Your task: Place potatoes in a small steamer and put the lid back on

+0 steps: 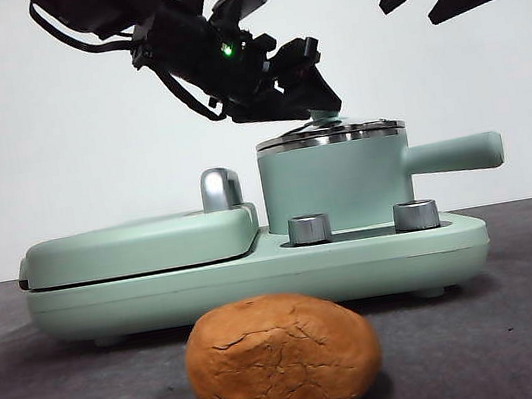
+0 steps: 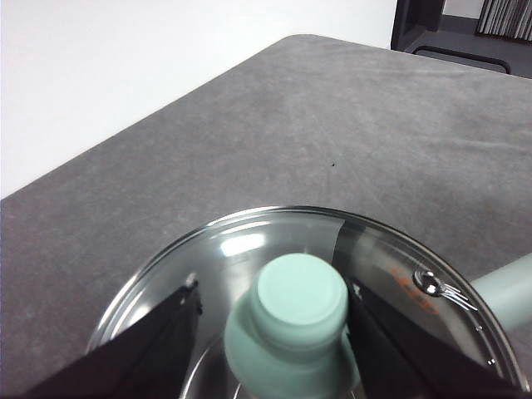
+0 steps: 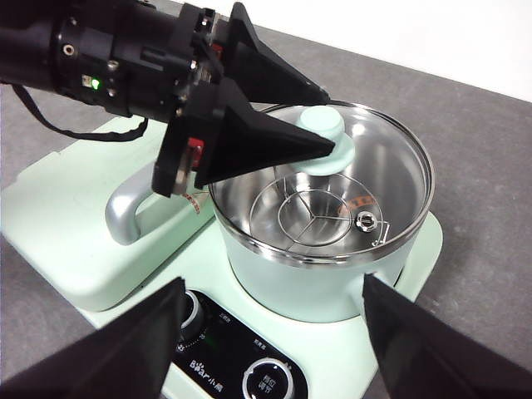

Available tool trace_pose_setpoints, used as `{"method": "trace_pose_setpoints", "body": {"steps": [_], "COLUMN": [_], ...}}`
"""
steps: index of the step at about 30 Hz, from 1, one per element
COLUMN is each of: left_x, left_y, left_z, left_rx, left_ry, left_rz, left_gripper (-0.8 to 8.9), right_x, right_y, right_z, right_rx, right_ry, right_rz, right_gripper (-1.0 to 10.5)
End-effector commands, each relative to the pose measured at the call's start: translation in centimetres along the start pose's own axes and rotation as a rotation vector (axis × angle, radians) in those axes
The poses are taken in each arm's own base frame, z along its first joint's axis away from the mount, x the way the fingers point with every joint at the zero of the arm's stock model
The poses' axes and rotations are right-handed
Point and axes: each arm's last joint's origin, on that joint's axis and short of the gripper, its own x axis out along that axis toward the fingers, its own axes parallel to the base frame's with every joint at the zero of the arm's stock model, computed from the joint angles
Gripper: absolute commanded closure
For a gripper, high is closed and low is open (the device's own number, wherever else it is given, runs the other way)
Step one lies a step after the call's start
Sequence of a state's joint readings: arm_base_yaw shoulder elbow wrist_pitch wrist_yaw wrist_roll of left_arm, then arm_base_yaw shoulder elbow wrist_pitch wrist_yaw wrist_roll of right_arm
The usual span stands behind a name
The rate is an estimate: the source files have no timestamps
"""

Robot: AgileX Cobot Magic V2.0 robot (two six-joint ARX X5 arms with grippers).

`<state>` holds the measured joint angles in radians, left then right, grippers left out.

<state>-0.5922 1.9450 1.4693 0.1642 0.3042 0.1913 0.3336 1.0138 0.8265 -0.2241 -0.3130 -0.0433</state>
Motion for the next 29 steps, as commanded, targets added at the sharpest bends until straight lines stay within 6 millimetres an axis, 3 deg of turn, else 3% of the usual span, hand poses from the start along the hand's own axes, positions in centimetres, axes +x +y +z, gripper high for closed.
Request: {"method": "trace_pose_setpoints", "body": {"steps": [1,5,9,13,22,29], "left_x": [1.0,1.2,1.2,1.2,0.4,-2.5], "left_y": [-0.3,-0.5,-0.6,-0.6,-0.7,-0.8], "left_z": [-0.2,-0.2,-0.2,-0.2,1.1,4.3], "left_rx": [0.01,0.012,0.013,0.013,0.024,0.018], "left_ry": [-0.006,-0.005,-0.008,-0.007,-0.044,-0.102], "left_rz": [-0.013,-0.019,-0.02,-0.021,-0.015,-0.001], "left_gripper": [5.34,5.46,7.23,7.99,7.99,7.99], "right_x": [-0.1,-0.1,-0.1,-0.1,-0.1,-0.1], "right_y": [0.1,0.1,0.1,0.1,0.1,0.1], "right_z": [0.6,0.6,0.5,0.5,0.4,0.4], "right_rx": [0.001,0.002,0.004,0.006,0.007,0.008], "right_ry": [-0.02,-0.017,-0.009,-0.002,0.001,0.001], "right_rz": [0.006,0.006,0.006,0.007,0.007,0.007], "right_gripper": [6.2,6.2,6.2,6.2,6.2,6.2]}}
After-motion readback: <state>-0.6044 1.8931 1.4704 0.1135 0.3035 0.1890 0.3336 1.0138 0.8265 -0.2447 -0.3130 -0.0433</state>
